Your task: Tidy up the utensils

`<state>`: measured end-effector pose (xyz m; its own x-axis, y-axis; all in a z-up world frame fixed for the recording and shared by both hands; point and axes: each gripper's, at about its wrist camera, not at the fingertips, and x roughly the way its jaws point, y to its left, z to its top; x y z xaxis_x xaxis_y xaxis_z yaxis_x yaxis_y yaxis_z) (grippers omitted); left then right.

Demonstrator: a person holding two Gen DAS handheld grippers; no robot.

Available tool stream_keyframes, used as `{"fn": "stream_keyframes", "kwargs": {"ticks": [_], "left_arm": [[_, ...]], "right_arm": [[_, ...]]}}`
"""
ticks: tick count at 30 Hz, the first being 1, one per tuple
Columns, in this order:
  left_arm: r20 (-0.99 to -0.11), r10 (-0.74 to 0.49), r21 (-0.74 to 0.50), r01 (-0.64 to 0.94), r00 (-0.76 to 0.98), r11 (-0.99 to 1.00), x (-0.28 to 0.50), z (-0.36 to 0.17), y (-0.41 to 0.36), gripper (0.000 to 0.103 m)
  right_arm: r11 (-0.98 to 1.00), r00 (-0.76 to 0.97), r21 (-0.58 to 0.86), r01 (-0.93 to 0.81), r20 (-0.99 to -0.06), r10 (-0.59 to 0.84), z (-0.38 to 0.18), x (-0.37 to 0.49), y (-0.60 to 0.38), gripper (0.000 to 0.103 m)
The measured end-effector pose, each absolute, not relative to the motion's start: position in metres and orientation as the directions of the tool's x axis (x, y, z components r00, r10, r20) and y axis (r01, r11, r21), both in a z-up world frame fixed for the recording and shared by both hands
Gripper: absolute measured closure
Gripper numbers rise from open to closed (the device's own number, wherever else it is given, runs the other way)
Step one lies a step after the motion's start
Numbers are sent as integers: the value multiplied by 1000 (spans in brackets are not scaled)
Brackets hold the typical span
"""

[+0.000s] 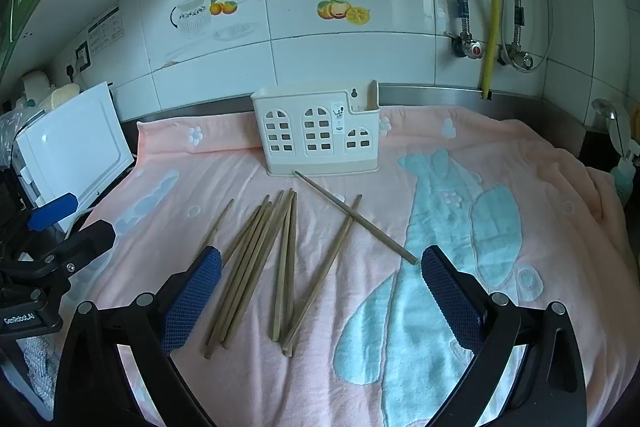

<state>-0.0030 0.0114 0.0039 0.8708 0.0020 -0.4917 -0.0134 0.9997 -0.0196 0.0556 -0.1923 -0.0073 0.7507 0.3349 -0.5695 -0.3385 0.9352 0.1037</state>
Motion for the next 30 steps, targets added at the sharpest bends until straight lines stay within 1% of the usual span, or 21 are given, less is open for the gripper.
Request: {"fn": "stream_keyframes", "kwargs": {"ticks": [7, 12, 22, 30], "left_arm": [[-508, 2, -23, -15, 862, 1000, 1, -4, 8, 5], [-522, -20, -28, 6, 853, 1000, 5, -7, 9, 5], [-520, -49, -30, 39, 853, 999, 3, -10, 6, 5], [-526, -32, -33, 18, 850, 999, 3, -11, 10, 5]], "right_arm": [[936, 752, 102, -336, -570, 331, -7, 55, -194, 6], [936, 751, 103, -336, -571, 332, -8, 56, -192, 6], [936, 750, 105, -334, -572, 332, -9, 56, -193, 6], [937, 753, 110, -332, -568, 333, -11, 57, -198, 6]]}}
